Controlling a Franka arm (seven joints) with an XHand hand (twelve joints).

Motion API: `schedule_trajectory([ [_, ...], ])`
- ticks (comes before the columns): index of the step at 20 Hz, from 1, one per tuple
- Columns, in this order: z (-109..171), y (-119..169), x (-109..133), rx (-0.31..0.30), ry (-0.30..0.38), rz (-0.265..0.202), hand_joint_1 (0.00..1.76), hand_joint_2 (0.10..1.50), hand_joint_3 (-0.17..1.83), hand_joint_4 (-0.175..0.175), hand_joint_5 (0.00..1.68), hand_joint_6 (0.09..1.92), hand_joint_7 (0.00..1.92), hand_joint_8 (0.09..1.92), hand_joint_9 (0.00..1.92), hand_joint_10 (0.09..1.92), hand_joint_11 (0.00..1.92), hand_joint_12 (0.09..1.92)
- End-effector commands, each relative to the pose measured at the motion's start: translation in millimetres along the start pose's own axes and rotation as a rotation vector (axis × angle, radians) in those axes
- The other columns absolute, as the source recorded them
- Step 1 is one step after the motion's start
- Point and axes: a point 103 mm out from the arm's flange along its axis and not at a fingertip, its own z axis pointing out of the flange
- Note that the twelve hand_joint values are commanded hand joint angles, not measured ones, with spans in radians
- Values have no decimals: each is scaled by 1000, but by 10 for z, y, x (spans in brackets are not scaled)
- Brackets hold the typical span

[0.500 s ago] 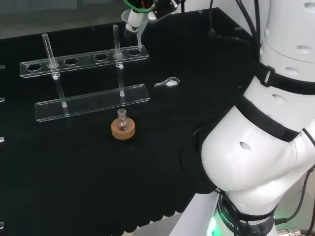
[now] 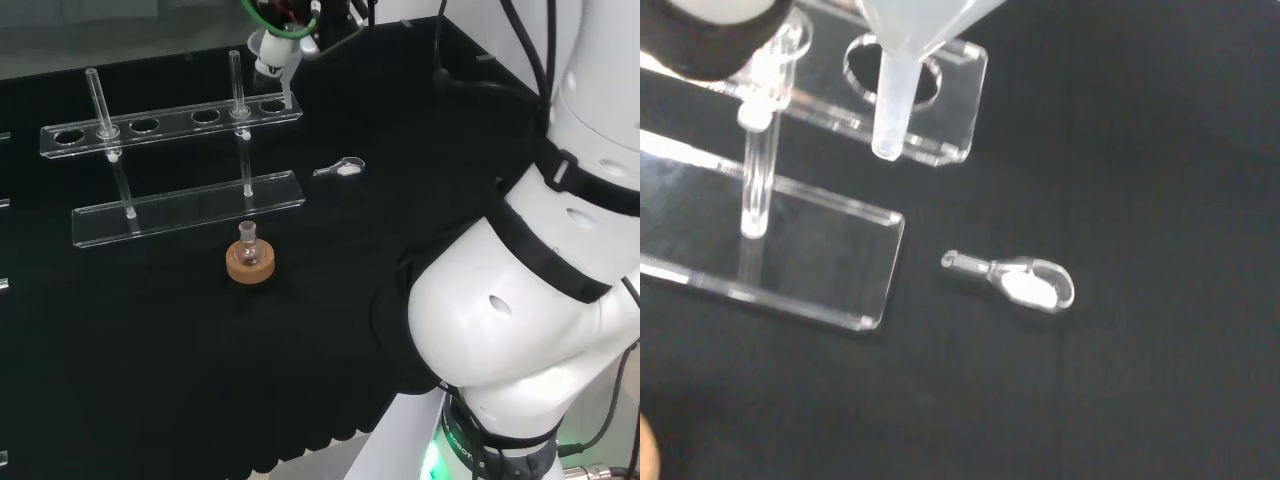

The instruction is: Place the funnel on the round-bottom flask.

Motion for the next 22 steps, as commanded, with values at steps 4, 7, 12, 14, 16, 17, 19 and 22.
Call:
schedule_trajectory([
  [4,264,-522,259,-18,15,48,783,799,489,17,782,664,665,637,977,440,588,1261],
  [7,325,-543,329,-16,30,55,783,800,491,16,784,665,667,637,978,438,589,1260],
  [12,444,-562,465,-32,57,55,775,805,496,9,789,668,676,641,982,437,599,1259],
  [14,498,-554,527,-30,60,51,772,805,498,6,788,668,678,642,982,437,603,1257],
  [16,560,-534,601,-26,61,45,770,806,500,5,786,668,680,642,983,436,608,1256],
  [17,592,-522,635,-24,62,42,769,806,501,3,785,668,680,643,983,436,610,1255],
  [19,655,-496,714,-16,63,34,767,806,503,1,781,668,680,643,983,435,615,1253],
  [22,733,-451,819,-5,68,19,767,805,505,-2,778,669,681,644,983,434,622,1250],
])
